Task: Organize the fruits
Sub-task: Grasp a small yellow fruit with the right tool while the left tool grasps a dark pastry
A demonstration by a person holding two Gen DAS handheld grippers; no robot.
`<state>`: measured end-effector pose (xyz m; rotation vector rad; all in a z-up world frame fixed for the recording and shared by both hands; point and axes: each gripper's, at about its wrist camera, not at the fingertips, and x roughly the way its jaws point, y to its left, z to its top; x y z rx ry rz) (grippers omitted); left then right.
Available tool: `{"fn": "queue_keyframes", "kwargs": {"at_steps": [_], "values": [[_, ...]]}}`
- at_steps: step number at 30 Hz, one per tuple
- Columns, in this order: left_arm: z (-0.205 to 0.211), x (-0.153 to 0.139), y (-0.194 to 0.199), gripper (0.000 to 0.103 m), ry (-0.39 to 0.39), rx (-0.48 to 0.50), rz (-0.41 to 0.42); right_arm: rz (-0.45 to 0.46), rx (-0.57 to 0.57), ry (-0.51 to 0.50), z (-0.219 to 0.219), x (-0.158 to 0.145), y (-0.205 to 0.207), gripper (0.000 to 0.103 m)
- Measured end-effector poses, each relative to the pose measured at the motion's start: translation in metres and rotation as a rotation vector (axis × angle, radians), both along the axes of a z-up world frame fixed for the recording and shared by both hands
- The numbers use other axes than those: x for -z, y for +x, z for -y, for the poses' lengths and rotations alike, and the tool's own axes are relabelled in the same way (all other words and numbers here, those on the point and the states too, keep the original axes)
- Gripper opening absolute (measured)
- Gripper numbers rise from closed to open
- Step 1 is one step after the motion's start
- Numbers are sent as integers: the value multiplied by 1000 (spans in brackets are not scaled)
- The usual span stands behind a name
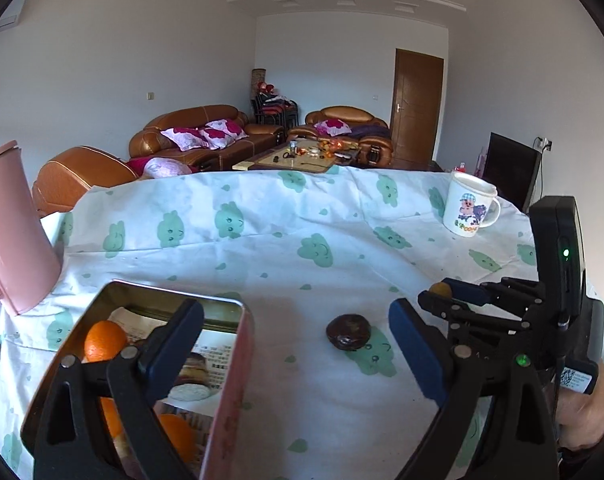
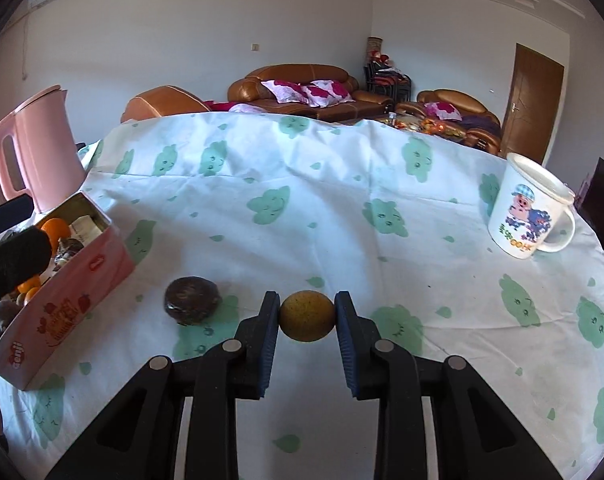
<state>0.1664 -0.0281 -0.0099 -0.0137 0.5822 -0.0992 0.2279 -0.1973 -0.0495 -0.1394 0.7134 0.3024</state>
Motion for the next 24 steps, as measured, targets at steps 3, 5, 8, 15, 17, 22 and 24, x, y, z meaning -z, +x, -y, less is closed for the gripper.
{"fn": "queue_keyframes", "kwargs": {"at_steps": [3, 5, 8, 15, 17, 22, 24], "values": [[20, 11, 14, 95, 9, 31, -48, 8, 26, -12, 11, -1, 1, 30], [31, 19, 24, 91, 16, 48, -83, -6, 28, 10, 16, -1, 3, 30], [42, 33, 39, 81, 36, 65, -149, -15, 32, 40, 22, 0, 6, 30], [52, 59, 65, 57, 41, 85, -283, -16, 31, 52, 23, 0, 5, 30], [51, 60, 65, 49, 31, 89, -290, -14, 26, 58, 23, 0, 5, 30], [49, 57, 60, 41, 6, 103, -268, 8, 5, 90, 27, -3, 1, 30], [50, 53, 56, 41, 13, 103, -243, 27, -3, 97, 27, -5, -3, 30]]}}
